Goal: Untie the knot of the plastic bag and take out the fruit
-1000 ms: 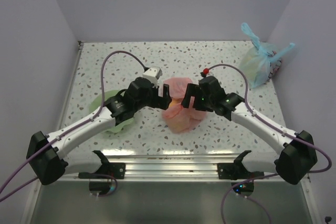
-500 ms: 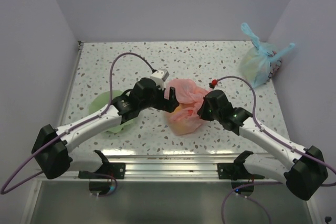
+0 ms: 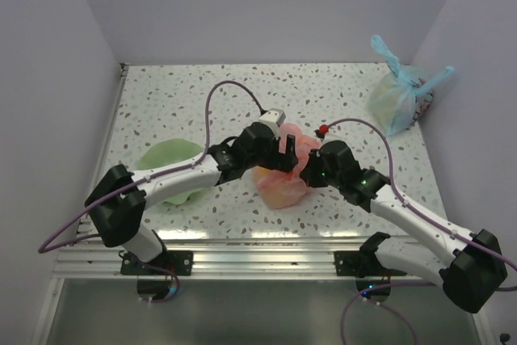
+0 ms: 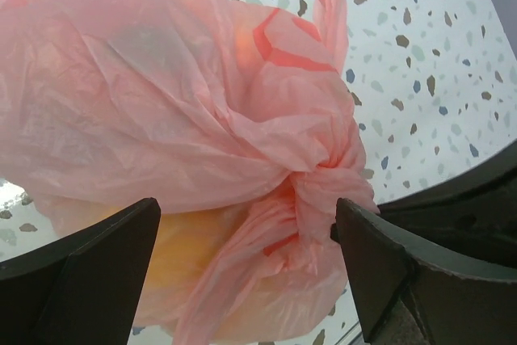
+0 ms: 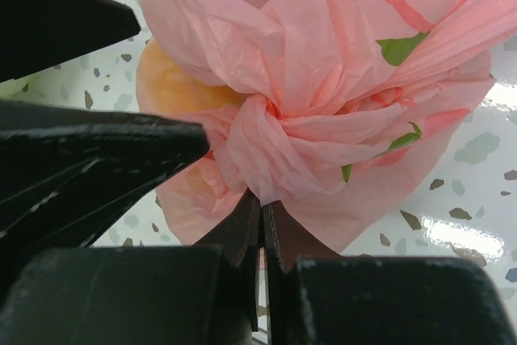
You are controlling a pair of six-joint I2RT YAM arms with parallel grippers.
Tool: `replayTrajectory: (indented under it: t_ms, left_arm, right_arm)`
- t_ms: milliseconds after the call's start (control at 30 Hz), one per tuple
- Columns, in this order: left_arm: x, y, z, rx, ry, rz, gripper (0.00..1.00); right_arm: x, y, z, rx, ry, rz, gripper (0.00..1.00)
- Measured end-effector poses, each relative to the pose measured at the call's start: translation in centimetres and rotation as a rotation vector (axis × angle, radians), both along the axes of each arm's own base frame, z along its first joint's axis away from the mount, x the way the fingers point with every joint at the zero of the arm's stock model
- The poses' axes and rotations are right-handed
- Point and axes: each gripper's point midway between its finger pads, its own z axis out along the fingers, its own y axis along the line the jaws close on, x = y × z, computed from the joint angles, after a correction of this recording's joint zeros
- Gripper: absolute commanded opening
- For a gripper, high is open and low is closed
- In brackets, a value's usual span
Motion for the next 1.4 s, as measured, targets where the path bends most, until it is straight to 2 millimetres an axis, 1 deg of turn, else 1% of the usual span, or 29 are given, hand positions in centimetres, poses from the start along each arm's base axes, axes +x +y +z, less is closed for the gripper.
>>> replayTrajectory:
  t_ms: [133,300,400,467,533,567,600,633,700,733,767,867,967,1033,1100,1167,1267,1333,1400]
  left_arm:
    - [1.1,-0.4,-0.5,-0.027,0.005,0.068,0.95]
    - [2.0,-1.3,-0.9,-0.075,0.021,0.115,0.91]
    - [2.4,-2.0,-1.6,-0.097,0.034,0.129,0.86]
    - [2.6,-2.3,-2.2,-0.100,0.044,0.135,0.79]
    - [2.7,-2.6,-2.8,-0.099,0.052,0.136,0.71]
    - [2.8,-2.8,-3.0,-0.103,0.055,0.137,0.58]
    - [2.9,-3.0,-3.2,-0.107,0.061,0.138,0.51]
    - [3.0,-3.1,-3.4,-0.110,0.064,0.140,0.34]
    - [3.2,-3.2,-3.5,-0.113,0.067,0.141,0.18]
    - [3.2,-3.2,-3.5,-0.115,0.069,0.140,0.06]
    - [3.4,-3.1,-3.5,-0.117,0.070,0.141,0.01]
    - [4.6,-2.4,-3.1,-0.121,0.065,0.155,0.00]
    - [6.9,-0.9,-2.2,-0.114,0.045,0.191,0.00]
    - [8.6,0.6,-1.2,-0.107,0.021,0.221,0.00]
    - [10.0,2.2,0.1,-0.099,-0.007,0.248,0.00]
    - [11.0,3.8,1.3,-0.088,-0.029,0.272,0.00]
    - [12.1,6.4,2.9,-0.074,-0.057,0.308,0.00]
    - [12.5,8.2,3.4,-0.058,-0.063,0.328,0.00]
    - [12.9,9.8,3.6,-0.041,-0.059,0.347,0.00]
  right_arm:
    - [0.0,0.4,0.2,0.012,-0.011,0.022,0.00]
    - [-0.2,0.7,-0.2,0.012,-0.001,0.051,0.00]
    - [-0.2,0.9,-0.3,0.012,-0.002,0.062,0.00]
    - [-0.2,0.9,-0.3,0.009,-0.002,0.064,0.00]
    - [-0.2,0.9,-0.4,0.004,-0.002,0.069,0.00]
    - [-0.2,0.9,-0.5,0.001,-0.002,0.071,0.00]
    - [-0.1,0.9,-0.6,-0.002,-0.001,0.072,0.00]
    - [-0.1,0.9,-0.6,-0.005,0.000,0.074,0.00]
    - [-0.1,0.8,-0.7,-0.010,-0.002,0.077,0.00]
    - [-0.1,0.8,-0.7,-0.012,-0.001,0.078,0.00]
    - [-0.1,0.7,-0.7,-0.016,-0.004,0.078,0.00]
    - [0.1,0.0,-0.7,-0.044,-0.019,0.057,0.00]
    - [0.4,-1.7,0.2,-0.095,-0.061,0.003,0.00]
    - [1.1,-3.2,1.5,-0.133,-0.102,-0.059,0.00]
    - [2.0,-5.0,3.4,-0.165,-0.150,-0.138,0.00]
    - [2.9,-6.9,5.3,-0.186,-0.189,-0.224,0.00]
    - [4.0,-10.5,7.4,-0.215,-0.218,-0.374,0.00]
    - [4.4,-12.7,7.9,-0.231,-0.217,-0.459,0.00]
    - [4.5,-14.0,7.9,-0.249,-0.204,-0.503,0.00]
